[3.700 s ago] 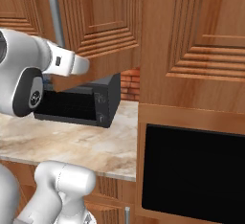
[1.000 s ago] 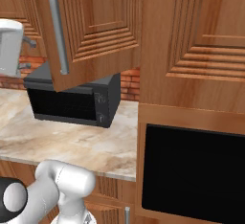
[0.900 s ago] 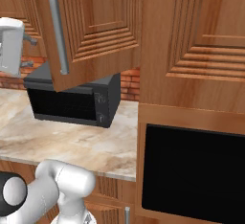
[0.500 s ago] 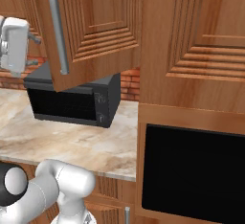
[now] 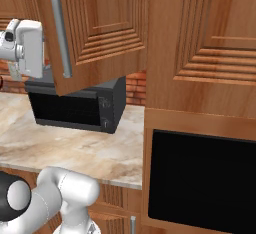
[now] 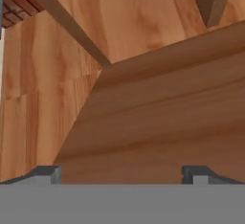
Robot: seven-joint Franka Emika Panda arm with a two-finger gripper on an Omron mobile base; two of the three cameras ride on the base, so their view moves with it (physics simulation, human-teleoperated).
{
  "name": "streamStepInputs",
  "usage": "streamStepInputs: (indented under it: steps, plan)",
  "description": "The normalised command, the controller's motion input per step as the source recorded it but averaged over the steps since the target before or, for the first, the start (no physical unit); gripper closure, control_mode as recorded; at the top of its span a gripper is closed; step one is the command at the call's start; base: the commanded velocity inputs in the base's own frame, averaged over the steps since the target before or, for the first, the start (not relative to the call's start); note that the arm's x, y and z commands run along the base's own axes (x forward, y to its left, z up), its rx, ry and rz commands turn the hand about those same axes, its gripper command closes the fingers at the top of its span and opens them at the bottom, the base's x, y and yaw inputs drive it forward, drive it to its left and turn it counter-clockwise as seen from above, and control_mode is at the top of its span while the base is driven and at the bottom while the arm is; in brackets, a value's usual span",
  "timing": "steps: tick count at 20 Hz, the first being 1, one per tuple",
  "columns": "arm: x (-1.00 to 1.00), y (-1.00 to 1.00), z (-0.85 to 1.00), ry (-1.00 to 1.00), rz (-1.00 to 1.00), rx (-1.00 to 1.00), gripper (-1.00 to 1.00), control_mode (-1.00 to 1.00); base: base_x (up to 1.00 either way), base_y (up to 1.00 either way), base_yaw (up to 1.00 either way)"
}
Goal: Open the cabinet. Pick the dish brush and place it next to the sink. Then close the cabinet.
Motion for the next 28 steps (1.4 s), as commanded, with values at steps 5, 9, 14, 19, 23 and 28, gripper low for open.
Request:
streamStepInputs:
  steps: [5,9,14,19,23,28]
  plan:
    - [0.00,-0.36,0.00,0.02,-0.09,-0.06,-1.00,-1.00,0.00,0.00,0.00]
    - [-0.04,-0.38,0.00,0.03,-0.07,-0.05,-1.00,-1.00,0.00,0.00,0.00]
    - [-0.21,-0.38,0.00,0.01,-0.07,-0.02,-1.00,-1.00,0.00,0.00,0.00]
    - [-0.31,-0.42,0.00,0.00,-0.08,0.00,-1.00,-1.00,0.00,0.00,0.00]
    - [-0.34,-0.37,0.00,0.00,-0.10,0.00,-1.00,-1.00,0.00,0.00,0.00]
    - [-0.32,-0.45,0.00,0.00,-0.11,0.00,-1.00,-1.00,0.00,0.00,0.00]
